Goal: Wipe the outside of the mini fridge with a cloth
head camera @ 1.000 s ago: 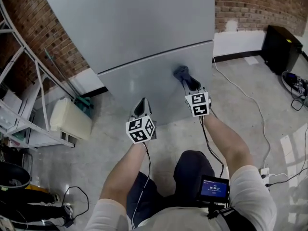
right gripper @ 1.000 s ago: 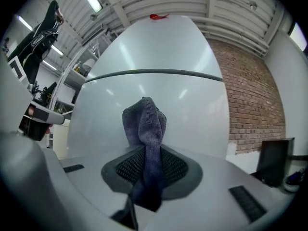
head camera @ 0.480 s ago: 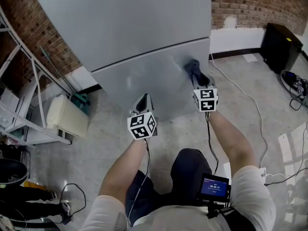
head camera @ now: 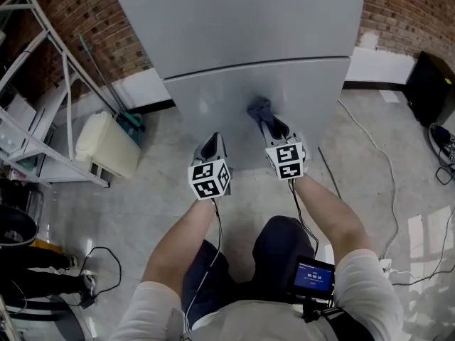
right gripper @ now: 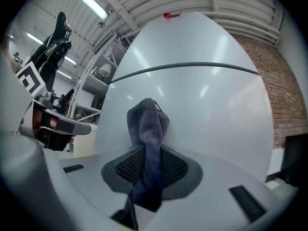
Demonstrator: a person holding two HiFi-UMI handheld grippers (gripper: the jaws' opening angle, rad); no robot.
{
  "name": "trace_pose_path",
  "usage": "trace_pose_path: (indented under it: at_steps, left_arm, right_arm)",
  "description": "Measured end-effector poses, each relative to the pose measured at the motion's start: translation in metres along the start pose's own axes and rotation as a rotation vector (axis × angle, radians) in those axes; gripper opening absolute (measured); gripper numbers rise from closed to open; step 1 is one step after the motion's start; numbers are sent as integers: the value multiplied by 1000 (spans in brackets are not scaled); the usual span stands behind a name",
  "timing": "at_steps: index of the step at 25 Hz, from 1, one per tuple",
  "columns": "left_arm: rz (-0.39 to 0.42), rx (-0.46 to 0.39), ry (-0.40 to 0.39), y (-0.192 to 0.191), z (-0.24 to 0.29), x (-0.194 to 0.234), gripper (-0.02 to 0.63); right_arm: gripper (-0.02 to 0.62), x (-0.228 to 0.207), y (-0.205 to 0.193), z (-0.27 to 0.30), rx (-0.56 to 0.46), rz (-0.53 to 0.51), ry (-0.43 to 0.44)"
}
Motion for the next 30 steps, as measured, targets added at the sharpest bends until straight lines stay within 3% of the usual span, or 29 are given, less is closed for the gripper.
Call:
trace_pose_path:
  at_steps: [8,15,23,30]
  left_arm:
    - [10,18,114,-6,-42,76,0]
    - [31,49,181,-15,-84,124,0]
    - [60,61,210,-19,-105,146,0]
    - [42,70,159,-36,-86,116,0]
  right_arm:
    - [86,125,-13,40,12,5,199]
    - [86,189,-43,73,36,3,257]
    - [86,191,-73,83,77,-4,214]
    - [86,153,-77,64,70,-9,167]
Point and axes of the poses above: the fingertips, and each gripper's own axes: z forward along the fingers, x to its left, y out of its top, the point moved 1 cm from there along -z, backward along the fingers, and after that the axes turned 12 degrees about -x, right-handed, at the moved point
